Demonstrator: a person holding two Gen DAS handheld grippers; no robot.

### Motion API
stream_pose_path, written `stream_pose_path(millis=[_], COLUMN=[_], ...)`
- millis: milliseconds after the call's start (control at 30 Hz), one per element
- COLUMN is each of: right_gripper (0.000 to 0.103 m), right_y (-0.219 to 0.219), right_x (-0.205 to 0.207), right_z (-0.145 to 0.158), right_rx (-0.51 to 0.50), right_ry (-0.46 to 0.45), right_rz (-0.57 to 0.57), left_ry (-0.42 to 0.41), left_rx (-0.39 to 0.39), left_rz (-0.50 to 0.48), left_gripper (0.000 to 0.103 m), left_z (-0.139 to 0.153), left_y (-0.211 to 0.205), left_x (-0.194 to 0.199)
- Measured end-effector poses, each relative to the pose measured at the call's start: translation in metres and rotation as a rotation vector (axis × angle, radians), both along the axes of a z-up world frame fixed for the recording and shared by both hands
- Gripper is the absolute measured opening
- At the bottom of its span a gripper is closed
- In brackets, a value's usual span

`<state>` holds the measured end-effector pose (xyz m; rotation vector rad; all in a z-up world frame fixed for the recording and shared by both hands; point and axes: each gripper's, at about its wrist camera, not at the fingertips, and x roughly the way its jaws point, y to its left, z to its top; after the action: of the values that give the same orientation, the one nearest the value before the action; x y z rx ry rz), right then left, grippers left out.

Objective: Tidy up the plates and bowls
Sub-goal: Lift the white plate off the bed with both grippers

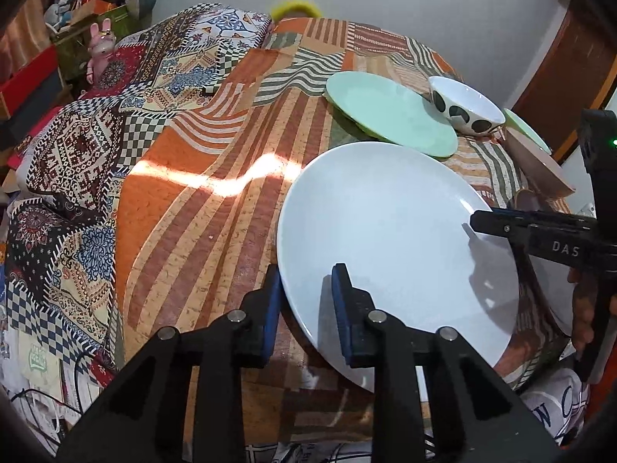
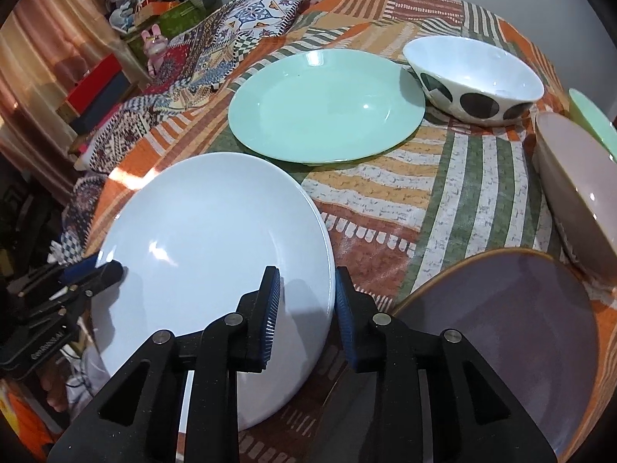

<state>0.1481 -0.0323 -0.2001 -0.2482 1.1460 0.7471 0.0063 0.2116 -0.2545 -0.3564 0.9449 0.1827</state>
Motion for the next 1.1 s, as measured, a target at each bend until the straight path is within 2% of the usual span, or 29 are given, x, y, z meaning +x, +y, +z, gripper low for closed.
stream_pose_path(millis=[100, 300, 533, 567, 600, 633, 700, 733, 800, 900, 967, 1033, 1100], right_gripper=[0.027, 0.027, 0.027, 0.007, 0.004, 0.004, 0.007, 0.007, 0.007, 0.007, 0.009, 0.018, 0.034], right_y=[-0.003, -0.005, -0.014, -0.015, -0.016, -0.014, -0.002, 0.002, 0.000, -0.014, -0.022, -0.028, -0.030], right_x=[-0.002, -0.010, -0.018, -0.020, -0.023, -0.027, -0.048, -0.053, -0.050, -0.032, -0.019, -0.007, -0.002], right_z=[0.001, 0.013, 0.034, 0.039, 0.044, 0.051, 0.067, 0.069, 0.064, 0.048, 0.041, 0.038, 0.040], right_rx=[0.017, 0.043, 0.089, 0.136, 0.213, 0.250, 0.170, 0.153, 0.155, 0.131, 0.116, 0.101, 0.091], right_ry=[0.015, -0.015, -0.074, -0.067, -0.010, 0.008, -0.180, -0.220, -0.188, -0.127, -0.101, -0.095, -0.106], right_rz=[-0.003, -0.004, -0.018, 0.005, 0.053, 0.072, 0.111, 0.128, 0.119, 0.065, 0.031, 0.002, -0.016], left_ry=[0.000, -0.003, -0.058, -0.087, -0.124, -0.124, -0.116, -0.121, -0.096, -0.104, -0.104, -0.096, -0.086], left_rx=[-0.007, 0.014, 0.033, 0.021, -0.007, 0.016, 0.110, 0.122, 0.115, 0.061, 0.074, 0.105, 0.108], left_rz=[0.015, 0.032, 0.048, 0.031, 0.002, -0.003, -0.024, -0.035, -0.021, -0.011, -0.005, 0.010, 0.009], left_gripper=[0.026, 0.026, 0.025, 0.025, 0.025, 0.025, 0.025, 0.025, 0.025, 0.025, 0.025, 0.025, 0.025], left_z=[0.003, 0.010, 0.034, 0.040, 0.048, 0.055, 0.062, 0.062, 0.055, 0.050, 0.049, 0.048, 0.046], left_y=[0.001, 0.000, -0.005, -0.007, -0.010, -0.016, -0.031, -0.034, -0.032, -0.024, -0.024, -0.026, -0.025], left_x=[-0.002, -0.006, -0.011, -0.012, -0.013, -0.010, -0.004, -0.003, 0.001, -0.004, -0.005, -0.005, -0.004])
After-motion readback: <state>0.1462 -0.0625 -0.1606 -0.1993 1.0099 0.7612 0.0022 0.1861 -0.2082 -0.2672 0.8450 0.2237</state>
